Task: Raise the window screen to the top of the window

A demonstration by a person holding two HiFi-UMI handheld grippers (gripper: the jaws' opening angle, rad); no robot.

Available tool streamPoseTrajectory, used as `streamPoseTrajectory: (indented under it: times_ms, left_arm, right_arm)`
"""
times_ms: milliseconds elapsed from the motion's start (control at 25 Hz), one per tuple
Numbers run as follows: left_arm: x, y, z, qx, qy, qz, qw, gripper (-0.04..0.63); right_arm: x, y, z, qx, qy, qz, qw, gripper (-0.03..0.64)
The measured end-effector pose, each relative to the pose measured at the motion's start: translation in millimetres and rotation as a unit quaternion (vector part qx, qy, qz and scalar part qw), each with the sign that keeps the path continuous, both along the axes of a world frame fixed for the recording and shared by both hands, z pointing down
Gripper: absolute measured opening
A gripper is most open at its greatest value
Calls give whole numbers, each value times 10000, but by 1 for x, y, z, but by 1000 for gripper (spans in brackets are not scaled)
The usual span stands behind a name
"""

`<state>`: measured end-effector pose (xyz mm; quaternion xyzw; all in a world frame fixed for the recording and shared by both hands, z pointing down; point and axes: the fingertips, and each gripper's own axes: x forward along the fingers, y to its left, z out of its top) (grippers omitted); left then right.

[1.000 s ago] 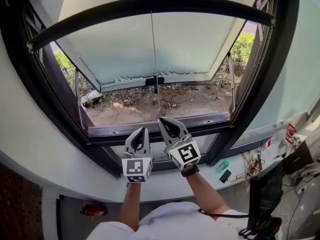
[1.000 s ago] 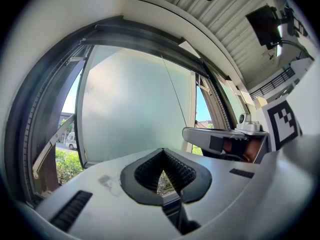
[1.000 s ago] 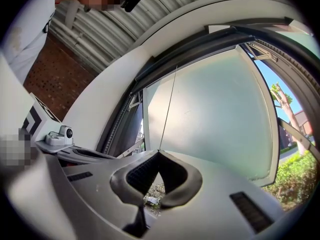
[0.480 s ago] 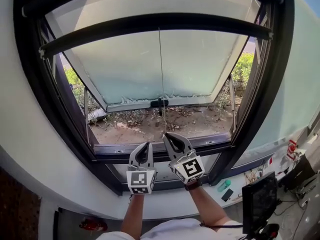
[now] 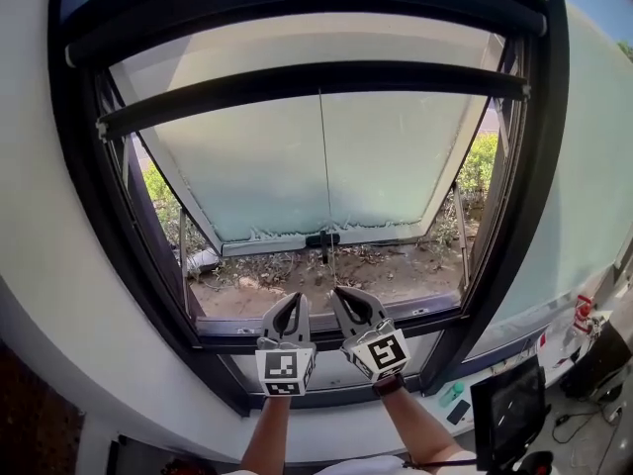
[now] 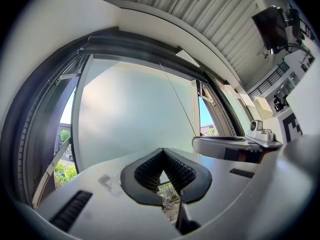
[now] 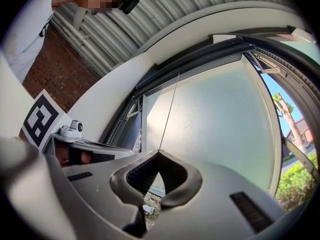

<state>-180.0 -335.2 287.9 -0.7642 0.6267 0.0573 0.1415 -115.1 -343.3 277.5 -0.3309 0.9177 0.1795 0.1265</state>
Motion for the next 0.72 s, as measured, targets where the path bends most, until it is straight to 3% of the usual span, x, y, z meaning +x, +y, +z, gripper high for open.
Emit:
streamPoseTrajectory:
  times_ms: [720]
  left_arm:
    - [10,-7,-12,-10,25,83,10000,2]
  right_arm:
    - [1,0,-67,599,-135,127,9980,3]
